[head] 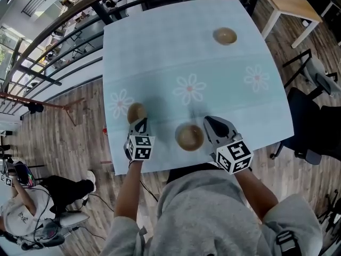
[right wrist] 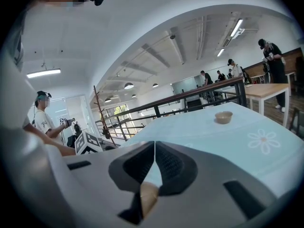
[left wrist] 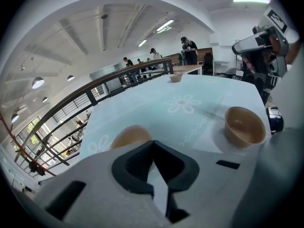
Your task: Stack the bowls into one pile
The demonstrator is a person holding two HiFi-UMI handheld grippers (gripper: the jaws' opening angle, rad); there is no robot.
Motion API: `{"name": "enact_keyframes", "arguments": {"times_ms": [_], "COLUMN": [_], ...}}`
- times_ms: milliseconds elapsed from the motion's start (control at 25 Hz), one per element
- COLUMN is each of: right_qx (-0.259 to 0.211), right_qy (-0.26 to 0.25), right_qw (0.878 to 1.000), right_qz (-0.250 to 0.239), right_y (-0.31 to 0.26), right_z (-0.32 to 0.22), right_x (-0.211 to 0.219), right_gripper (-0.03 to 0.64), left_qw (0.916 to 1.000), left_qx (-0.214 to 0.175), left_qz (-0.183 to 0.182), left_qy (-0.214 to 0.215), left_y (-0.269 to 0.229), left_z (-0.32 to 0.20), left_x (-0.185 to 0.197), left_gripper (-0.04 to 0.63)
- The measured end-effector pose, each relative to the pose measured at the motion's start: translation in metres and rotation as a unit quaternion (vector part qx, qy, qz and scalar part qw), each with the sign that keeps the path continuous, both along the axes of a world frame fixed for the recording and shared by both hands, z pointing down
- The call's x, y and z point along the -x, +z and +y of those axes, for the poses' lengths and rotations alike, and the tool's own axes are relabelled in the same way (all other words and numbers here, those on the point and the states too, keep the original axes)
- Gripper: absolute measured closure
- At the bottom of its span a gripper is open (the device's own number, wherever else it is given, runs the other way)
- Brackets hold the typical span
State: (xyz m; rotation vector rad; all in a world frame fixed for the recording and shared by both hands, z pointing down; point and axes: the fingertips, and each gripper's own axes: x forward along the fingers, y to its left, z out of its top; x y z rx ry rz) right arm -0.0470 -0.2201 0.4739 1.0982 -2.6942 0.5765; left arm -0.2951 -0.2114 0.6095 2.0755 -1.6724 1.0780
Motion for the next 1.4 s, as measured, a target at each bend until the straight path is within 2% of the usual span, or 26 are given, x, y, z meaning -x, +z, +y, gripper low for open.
{"name": "enact_keyframes", "arguments": {"times_ms": [160,440,680,840,1200,1400], "right_qx": [-0.005,-0.013,-0.02,-0.026,-0.032,-0.043], "right_qy": [0.004,0.008,0.018,0.021,0.044,0.06], "right_qw": [1.0,1.0,0.999,0.999,0.998,0.997], "right_qz": [-0.005,-0.011,-0.019,-0.016,-0.009,0.007], "right_y": [-0.003,-0.005,-0.012,-0.014,-0.016,-0.015], "right_z": [0.004,0.006,0.007,0.01,0.003,-0.006], "right_x": [-0.009,-0.022,-0.033,-0.043,-0.072,-0.097], "right_gripper": [0.588,0.588,0.588,0.588,0.588,0.588], "left_qw": [0.9995,0.9953,0.984,0.9739,0.9577,0.9514], "left_qx": [-0.019,-0.041,-0.038,-0.037,0.008,0.044], "left_qz": [0.024,0.049,0.066,0.054,0.061,0.063], "left_qy": [0.008,0.072,0.161,0.217,0.281,0.298], "left_y": [-0.016,-0.05,-0.064,-0.067,-0.056,-0.031], "left_z": [0.003,0.012,0.038,0.054,0.087,0.098], "left_x": [-0.025,-0.09,-0.162,-0.197,-0.222,-0.231], "left_gripper": [0.574,0.574,0.574,0.574,0.574,0.574]}}
